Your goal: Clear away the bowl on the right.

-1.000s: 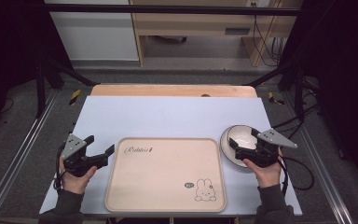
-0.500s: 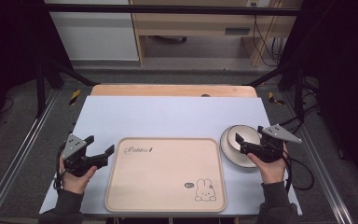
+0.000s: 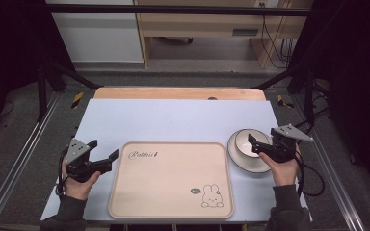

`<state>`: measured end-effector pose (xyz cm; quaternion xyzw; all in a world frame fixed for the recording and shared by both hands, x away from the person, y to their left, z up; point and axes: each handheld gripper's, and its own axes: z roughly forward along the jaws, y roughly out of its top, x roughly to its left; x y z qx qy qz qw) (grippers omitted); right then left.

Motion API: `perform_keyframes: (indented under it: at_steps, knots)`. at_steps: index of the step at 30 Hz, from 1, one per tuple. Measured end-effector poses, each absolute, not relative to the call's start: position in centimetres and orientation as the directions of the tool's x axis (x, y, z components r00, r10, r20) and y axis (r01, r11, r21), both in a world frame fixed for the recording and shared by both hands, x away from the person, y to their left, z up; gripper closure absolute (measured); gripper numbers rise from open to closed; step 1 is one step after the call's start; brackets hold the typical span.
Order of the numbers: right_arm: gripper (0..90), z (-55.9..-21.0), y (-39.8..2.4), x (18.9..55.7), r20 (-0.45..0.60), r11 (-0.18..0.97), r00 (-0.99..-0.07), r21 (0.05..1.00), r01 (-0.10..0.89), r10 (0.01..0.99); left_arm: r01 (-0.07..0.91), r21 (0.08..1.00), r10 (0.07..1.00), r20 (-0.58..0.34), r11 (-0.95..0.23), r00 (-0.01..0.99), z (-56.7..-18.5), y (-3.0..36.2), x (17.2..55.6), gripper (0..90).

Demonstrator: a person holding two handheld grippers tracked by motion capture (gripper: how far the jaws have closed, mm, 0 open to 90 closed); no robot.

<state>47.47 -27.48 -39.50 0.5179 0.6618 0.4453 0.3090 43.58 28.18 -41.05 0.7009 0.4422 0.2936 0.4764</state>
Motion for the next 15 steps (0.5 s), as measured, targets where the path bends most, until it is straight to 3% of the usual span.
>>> perform_keyframes:
  at_steps: [15]
  knots:
    - [14.5,-40.31,-28.27,48.56,0.038,0.07,-0.226,0.889,0.453,0.973,0.343,0.926,0.898,-0.007,-0.16,0.439,-41.09,28.08,43.67,14.0]
